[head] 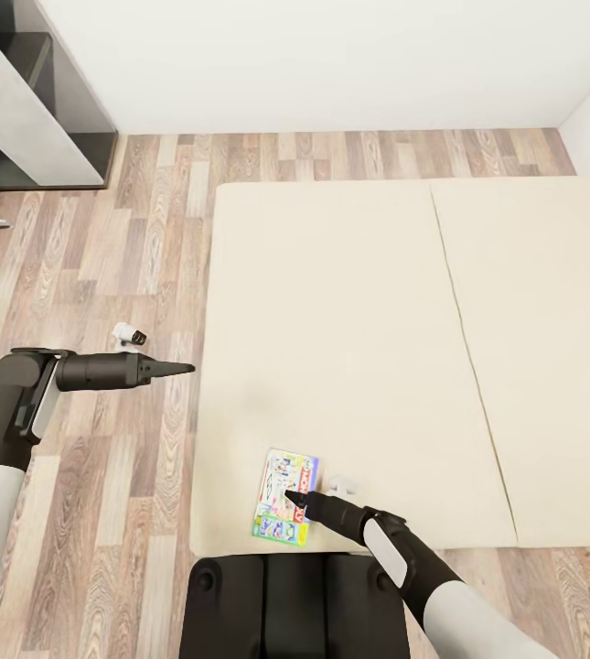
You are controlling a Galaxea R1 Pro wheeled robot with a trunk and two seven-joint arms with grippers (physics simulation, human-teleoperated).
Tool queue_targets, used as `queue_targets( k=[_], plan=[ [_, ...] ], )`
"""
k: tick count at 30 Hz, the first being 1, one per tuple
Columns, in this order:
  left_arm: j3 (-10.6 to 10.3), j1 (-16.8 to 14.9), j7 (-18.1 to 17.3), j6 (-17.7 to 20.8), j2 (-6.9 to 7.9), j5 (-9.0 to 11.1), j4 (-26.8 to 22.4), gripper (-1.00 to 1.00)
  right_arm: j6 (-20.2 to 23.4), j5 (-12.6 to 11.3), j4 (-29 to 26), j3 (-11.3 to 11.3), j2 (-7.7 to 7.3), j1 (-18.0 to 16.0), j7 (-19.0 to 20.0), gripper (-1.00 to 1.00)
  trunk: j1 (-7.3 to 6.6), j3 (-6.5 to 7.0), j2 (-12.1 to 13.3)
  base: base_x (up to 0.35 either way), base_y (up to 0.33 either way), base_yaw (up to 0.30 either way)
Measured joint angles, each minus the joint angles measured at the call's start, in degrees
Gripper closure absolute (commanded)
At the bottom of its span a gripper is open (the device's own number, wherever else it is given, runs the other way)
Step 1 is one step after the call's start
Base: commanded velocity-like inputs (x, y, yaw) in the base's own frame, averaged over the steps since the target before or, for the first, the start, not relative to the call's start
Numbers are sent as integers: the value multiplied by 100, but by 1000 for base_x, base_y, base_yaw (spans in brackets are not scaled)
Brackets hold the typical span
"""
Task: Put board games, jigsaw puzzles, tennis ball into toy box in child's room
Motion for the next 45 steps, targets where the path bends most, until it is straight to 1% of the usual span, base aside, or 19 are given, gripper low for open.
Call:
queue_targets(
  k=[18,27,45],
  plan=[
    [3,-1,0,0,0,0,0,-100,0,0,-2,-3,0,1,-9,-100,0,0,0,0,28,1],
    [0,0,0,0,0,-3,0,-100,0,1,-2,-2,-1,1,-9,-100,0,0,0,0,0,85],
    [-1,-2,18,0,0,-6,0,-100,-9,0,-2,-3,-3,3,-9,-100,0,0,0,0,20,4]
  ],
)
